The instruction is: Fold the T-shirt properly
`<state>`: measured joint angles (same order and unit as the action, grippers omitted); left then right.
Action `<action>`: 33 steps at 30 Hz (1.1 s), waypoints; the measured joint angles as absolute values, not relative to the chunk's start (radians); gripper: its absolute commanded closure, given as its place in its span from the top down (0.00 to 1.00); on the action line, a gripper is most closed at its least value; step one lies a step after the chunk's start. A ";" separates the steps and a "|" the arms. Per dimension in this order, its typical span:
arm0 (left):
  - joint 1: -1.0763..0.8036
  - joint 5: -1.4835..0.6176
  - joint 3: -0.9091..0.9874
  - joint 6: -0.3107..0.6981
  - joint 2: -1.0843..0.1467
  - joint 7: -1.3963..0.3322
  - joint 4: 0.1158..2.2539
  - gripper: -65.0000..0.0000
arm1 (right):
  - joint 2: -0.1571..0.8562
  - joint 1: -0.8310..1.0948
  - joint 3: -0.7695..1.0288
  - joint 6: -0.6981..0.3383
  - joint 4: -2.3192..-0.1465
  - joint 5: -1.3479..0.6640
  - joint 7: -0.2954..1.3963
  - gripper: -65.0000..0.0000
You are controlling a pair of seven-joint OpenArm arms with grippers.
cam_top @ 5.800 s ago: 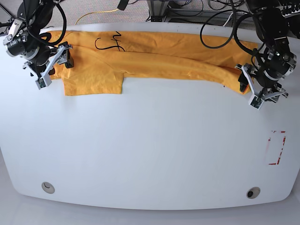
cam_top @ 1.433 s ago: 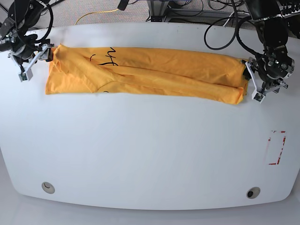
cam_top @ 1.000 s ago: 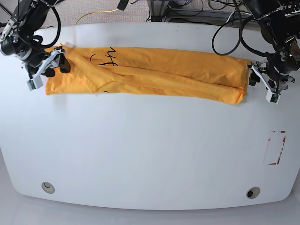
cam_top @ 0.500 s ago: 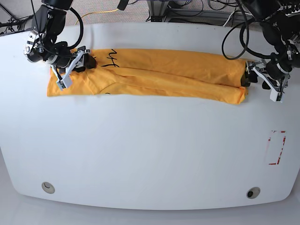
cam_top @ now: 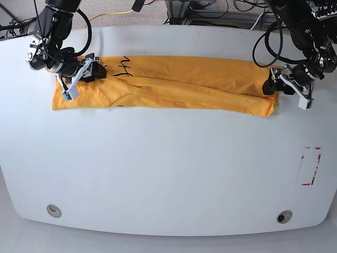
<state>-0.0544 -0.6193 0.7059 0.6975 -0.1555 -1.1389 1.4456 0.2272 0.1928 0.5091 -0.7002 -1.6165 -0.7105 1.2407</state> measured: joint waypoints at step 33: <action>0.008 -0.574 0.690 0.701 -0.028 -1.007 1.346 0.06 | 0.224 0.190 0.509 -0.700 -1.615 -0.710 1.241 0.41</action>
